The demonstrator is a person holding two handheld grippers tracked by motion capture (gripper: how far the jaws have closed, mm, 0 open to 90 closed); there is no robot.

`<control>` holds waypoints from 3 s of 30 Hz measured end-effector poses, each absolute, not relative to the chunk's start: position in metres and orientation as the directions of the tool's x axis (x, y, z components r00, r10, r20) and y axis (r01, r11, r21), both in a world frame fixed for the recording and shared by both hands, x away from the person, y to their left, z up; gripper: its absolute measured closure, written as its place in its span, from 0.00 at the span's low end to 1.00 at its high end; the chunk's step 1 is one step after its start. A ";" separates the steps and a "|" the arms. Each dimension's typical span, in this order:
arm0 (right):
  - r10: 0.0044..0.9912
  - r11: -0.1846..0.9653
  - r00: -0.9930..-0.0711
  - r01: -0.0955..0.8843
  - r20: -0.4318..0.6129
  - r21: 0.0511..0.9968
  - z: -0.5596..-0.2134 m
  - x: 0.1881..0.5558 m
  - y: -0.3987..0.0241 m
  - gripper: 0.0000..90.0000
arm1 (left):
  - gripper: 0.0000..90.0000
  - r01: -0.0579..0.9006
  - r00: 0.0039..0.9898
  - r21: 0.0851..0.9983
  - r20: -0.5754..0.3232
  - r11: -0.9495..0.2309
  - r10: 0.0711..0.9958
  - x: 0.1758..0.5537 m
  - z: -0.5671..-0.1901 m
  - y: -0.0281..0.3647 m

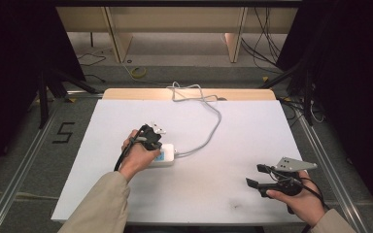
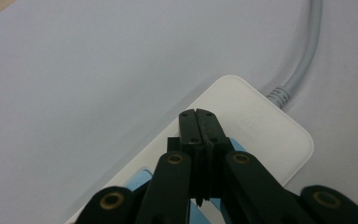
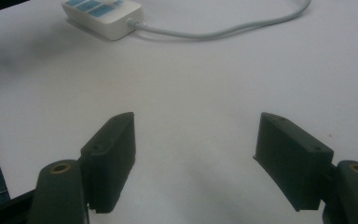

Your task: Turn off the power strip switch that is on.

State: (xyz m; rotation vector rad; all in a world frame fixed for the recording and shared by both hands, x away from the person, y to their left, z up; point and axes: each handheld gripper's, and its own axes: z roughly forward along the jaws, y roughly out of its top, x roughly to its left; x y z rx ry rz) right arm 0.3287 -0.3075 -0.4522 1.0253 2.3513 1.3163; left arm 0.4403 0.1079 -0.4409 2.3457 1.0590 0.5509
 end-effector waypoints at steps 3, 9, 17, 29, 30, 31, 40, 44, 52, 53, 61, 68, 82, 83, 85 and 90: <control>0.687 0.342 -0.719 0.453 0.111 0.823 -0.452 0.329 -0.307 0.32 | 1.00 0.573 0.614 0.592 0.149 -0.567 0.775 0.441 -0.442 0.107; 0.686 0.342 -0.719 0.454 0.112 0.823 -0.452 0.329 -0.307 0.32 | 1.00 0.575 0.613 0.590 0.147 -0.566 0.776 0.443 -0.443 0.106; 0.687 0.342 -0.718 0.454 0.112 0.823 -0.452 0.329 -0.307 0.32 | 1.00 0.578 0.612 0.588 0.146 -0.566 0.777 0.446 -0.444 0.104; 0.686 0.343 -0.719 0.453 0.109 0.823 -0.452 0.329 -0.307 0.32 | 1.00 0.581 0.612 0.580 0.152 -0.571 0.776 0.450 -0.446 0.101; 0.686 0.343 -0.719 0.453 0.110 0.823 -0.452 0.329 -0.308 0.32 | 1.00 0.580 0.614 0.579 0.152 -0.573 0.775 0.451 -0.446 0.101; 0.686 0.343 -0.719 0.453 0.110 0.823 -0.452 0.329 -0.308 0.32 | 1.00 0.581 0.613 0.579 0.152 -0.572 0.776 0.451 -0.446 0.101; 0.687 0.343 -0.719 0.453 0.109 0.823 -0.452 0.329 -0.308 0.32 | 1.00 0.586 0.610 0.563 0.166 -0.582 0.775 0.452 -0.448 0.101; 0.687 0.344 -0.719 0.453 0.109 0.823 -0.452 0.329 -0.308 0.32 | 1.00 0.584 0.613 0.558 0.173 -0.589 0.771 0.453 -0.448 0.100; 0.687 0.343 -0.719 0.450 0.107 0.824 -0.452 0.329 -0.308 0.32 | 1.00 0.582 0.620 0.544 0.185 -0.605 0.762 0.453 -0.448 0.098; 0.686 0.344 -0.720 0.449 0.106 0.824 -0.452 0.328 -0.308 0.32 | 1.00 0.581 0.620 0.540 0.190 -0.608 0.761 0.453 -0.448 0.098; 0.687 0.344 -0.719 0.450 0.106 0.824 -0.452 0.328 -0.308 0.32 | 1.00 0.583 0.625 0.530 0.191 -0.615 0.757 0.454 -0.447 0.097; 0.687 0.344 -0.719 0.451 0.106 0.823 -0.452 0.328 -0.308 0.32 | 1.00 0.576 0.632 0.518 0.209 -0.633 0.746 0.454 -0.447 0.094; 0.686 0.345 -0.720 0.450 0.106 0.824 -0.452 0.328 -0.307 0.32 | 1.00 0.575 0.635 0.512 0.212 -0.638 0.743 0.455 -0.447 0.094; 0.686 0.344 -0.720 0.449 0.106 0.825 -0.452 0.328 -0.307 0.32 | 1.00 0.575 0.637 0.510 0.212 -0.640 0.741 0.455 -0.447 0.093; 0.687 0.343 -0.719 0.449 0.105 0.825 -0.452 0.328 -0.308 0.32 | 1.00 0.576 0.636 0.510 0.211 -0.639 0.742 0.455 -0.447 0.093; 0.686 0.343 -0.720 0.449 0.106 0.825 -0.452 0.328 -0.307 0.32 | 1.00 0.577 0.635 0.508 0.213 -0.639 0.742 0.455 -0.448 0.093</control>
